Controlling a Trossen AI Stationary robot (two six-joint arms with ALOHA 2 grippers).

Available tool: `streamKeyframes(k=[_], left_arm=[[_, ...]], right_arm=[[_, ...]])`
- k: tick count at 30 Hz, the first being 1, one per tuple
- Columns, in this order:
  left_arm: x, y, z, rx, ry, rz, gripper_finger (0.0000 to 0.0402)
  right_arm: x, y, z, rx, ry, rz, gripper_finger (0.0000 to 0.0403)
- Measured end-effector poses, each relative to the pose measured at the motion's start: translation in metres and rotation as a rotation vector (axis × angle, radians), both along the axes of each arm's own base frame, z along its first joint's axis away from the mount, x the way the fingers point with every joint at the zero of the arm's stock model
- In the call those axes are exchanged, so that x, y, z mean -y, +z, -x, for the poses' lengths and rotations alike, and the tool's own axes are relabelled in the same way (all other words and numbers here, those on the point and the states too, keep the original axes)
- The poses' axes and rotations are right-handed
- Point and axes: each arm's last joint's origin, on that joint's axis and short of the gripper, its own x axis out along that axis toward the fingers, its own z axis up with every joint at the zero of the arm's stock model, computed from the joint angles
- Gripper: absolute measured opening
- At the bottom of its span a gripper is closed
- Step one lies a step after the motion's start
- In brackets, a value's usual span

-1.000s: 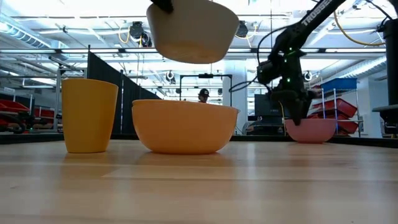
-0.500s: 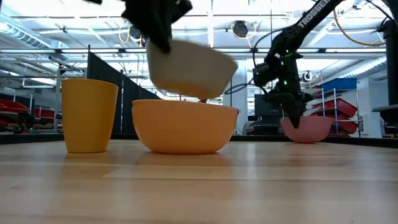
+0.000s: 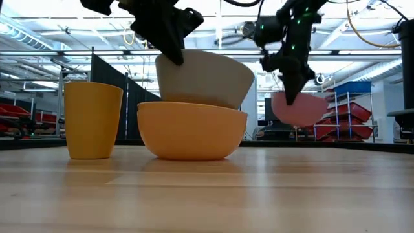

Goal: Nest bowls inside each other

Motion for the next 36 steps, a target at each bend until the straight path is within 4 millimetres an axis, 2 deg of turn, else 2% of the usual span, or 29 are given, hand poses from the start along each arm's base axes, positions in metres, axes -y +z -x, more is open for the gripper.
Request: streamKeyframes(k=[9, 16, 22, 30, 36], left_arm=[[0.006, -0.012, -0.004, -0.058, 0.012, 0.070, 0.0004], [0.009, -0.030, -0.011, -0.112, 0.036, 0.089, 0.0059], [0.009, -0.030, -0.011, -0.113, 0.045, 0.092, 0.0102], [0.005, -0.007, 0.002, -0.088, 0.073, 0.097, 0.0127], [-0.004, 0.039, 0.027, -0.008, 0.162, 0.042, 0.0128]], right_arm=[[-0.032, 0.016, 0.000, 0.060, 0.040, 0.012, 0.0000], [-0.051, 0.019, -0.004, 0.086, 0.072, 0.007, 0.0000], [-0.066, 0.020, -0.010, 0.126, 0.127, 0.010, 0.0000], [-0.093, 0.026, -0.026, 0.267, 0.231, -0.002, 0.0000], [-0.119, 0.039, -0.038, 0.406, 0.333, -0.018, 0.0000]])
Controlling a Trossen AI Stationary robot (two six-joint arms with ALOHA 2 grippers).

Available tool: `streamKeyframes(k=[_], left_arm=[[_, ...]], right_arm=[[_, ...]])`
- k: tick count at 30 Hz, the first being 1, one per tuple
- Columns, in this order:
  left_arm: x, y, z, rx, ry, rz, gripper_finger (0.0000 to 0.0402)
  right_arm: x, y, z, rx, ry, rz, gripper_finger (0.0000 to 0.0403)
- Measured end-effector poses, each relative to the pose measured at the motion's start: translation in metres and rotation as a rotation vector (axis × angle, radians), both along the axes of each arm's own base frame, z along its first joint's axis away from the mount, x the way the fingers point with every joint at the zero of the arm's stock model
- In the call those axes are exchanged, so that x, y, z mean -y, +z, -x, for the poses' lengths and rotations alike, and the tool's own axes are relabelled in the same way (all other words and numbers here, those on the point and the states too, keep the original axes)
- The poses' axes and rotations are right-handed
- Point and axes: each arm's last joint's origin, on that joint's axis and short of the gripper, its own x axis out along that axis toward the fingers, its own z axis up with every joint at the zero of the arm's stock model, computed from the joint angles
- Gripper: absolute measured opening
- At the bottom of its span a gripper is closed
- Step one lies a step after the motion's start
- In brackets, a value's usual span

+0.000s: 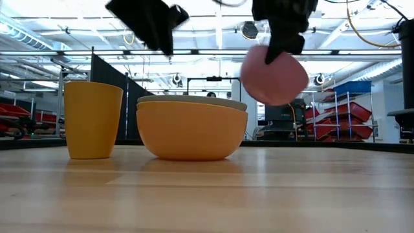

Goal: Nest bowls inside each other

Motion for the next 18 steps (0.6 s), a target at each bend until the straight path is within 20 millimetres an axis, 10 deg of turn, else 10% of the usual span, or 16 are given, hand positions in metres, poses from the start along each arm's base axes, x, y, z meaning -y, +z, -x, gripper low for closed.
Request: streamKeyframes(k=[8, 18], left_arm=[[-0.016, 0.054, 0.048, 0.176, 0.114, -0.109, 0.0128], [-0.025, 0.082, 0.077, 0.300, 0.150, -0.116, 0.0128]], right_arm=[[-0.027, 0.018, -0.019, 0.160, 0.099, -0.006, 0.0000], [-0.041, -0.010, -0.070, 0.089, 0.183, -0.054, 0.0000]])
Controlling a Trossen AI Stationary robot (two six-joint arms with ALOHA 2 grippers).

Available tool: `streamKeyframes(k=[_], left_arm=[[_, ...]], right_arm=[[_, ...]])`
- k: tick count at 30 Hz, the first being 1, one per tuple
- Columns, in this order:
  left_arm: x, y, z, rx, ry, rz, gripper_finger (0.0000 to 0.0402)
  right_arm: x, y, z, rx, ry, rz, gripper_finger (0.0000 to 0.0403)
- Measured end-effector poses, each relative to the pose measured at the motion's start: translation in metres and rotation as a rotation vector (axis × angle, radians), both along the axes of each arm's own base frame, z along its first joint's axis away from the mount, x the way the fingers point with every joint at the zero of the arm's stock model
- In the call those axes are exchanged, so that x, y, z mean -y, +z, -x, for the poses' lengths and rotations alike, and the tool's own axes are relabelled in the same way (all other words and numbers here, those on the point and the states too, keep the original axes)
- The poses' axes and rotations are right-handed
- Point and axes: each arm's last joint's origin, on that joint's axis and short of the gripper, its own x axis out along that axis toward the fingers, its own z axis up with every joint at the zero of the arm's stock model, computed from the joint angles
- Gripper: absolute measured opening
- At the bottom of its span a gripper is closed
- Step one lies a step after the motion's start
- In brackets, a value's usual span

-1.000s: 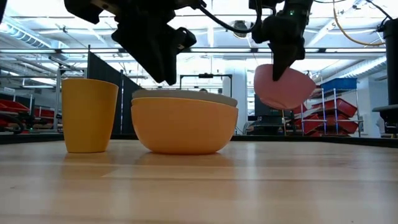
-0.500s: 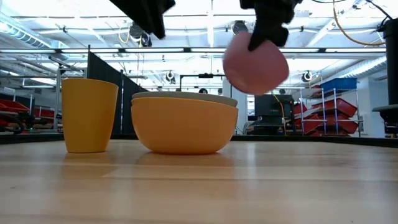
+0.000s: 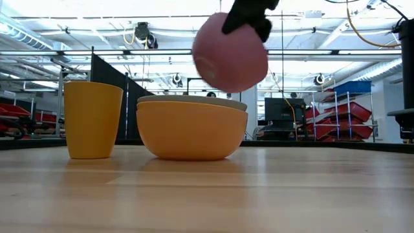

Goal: Nest bowls inside each other

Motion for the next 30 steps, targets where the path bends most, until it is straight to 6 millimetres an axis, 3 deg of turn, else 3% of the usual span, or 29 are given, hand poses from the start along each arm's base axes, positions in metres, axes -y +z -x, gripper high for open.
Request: streamKeyframes(k=[4, 14, 19, 30], left_arm=[[0.000, 0.000, 0.002, -0.006, 0.000, -0.002, 0.0128], [-0.001, -0.001, 0.003, -0.025, 0.001, -0.006, 0.0128], [-0.001, -0.003, 0.005, -0.049, 0.002, -0.011, 0.0128], [0.000, -0.002, 0.002, -0.031, -0.003, 0.001, 0.0128]], right_arm=[[-0.003, -0.013, -0.024, -0.055, 0.023, 0.003, 0.0000], [-0.008, -0.029, -0.061, -0.204, 0.047, 0.034, 0.0000], [-0.010, -0.033, -0.064, -0.229, 0.051, 0.037, 0.0014], [-0.025, -0.030, -0.058, -0.246, 0.084, 0.020, 0.0116]])
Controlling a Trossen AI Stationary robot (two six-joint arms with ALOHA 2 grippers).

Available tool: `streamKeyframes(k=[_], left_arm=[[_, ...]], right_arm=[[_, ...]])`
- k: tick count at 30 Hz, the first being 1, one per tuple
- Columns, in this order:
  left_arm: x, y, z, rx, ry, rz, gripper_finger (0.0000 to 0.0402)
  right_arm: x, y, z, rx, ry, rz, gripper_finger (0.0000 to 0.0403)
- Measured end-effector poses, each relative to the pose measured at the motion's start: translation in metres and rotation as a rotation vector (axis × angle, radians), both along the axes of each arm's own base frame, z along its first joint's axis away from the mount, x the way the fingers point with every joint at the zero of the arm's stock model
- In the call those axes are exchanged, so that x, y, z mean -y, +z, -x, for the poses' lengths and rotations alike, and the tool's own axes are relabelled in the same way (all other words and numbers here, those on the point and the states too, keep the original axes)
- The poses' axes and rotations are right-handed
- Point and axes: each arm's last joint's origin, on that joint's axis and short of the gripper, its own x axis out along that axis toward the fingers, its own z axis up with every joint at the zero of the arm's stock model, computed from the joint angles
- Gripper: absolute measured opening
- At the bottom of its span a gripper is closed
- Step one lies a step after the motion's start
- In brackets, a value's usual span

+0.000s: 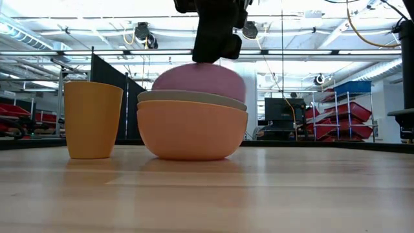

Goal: Nest bowls inside each other

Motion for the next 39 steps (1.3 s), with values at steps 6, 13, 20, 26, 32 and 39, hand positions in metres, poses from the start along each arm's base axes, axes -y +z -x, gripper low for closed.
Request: streamKeyframes(k=[6, 13, 20, 26, 32, 39], left_arm=[[0.008, -0.001, -0.001, 0.012, -0.027, 0.035, 0.0128], [0.024, -0.006, 0.005, -0.042, -0.049, 0.085, 0.0128], [0.032, -0.030, 0.017, -0.195, 0.015, 0.112, 0.0128], [0.039, -0.050, 0.021, -0.255, 0.059, 0.145, 0.0128], [0.047, -0.068, 0.023, -0.273, 0.088, 0.167, 0.0128], [0.059, -0.093, 0.025, -0.302, 0.139, 0.220, 0.0128]], right_arm=[[0.003, 0.046, 0.028, 0.070, -0.034, 0.032, 0.0138], [-0.014, 0.098, 0.082, 0.100, -0.085, 0.044, 0.0139], [-0.053, 0.095, 0.122, -0.100, -0.111, 0.055, 0.0139], [-0.088, 0.085, 0.146, -0.192, -0.143, 0.052, 0.0139], [-0.119, 0.066, 0.166, -0.254, -0.217, 0.038, 0.0139], [-0.148, 0.026, 0.197, -0.339, -0.320, 0.065, 0.0139]])
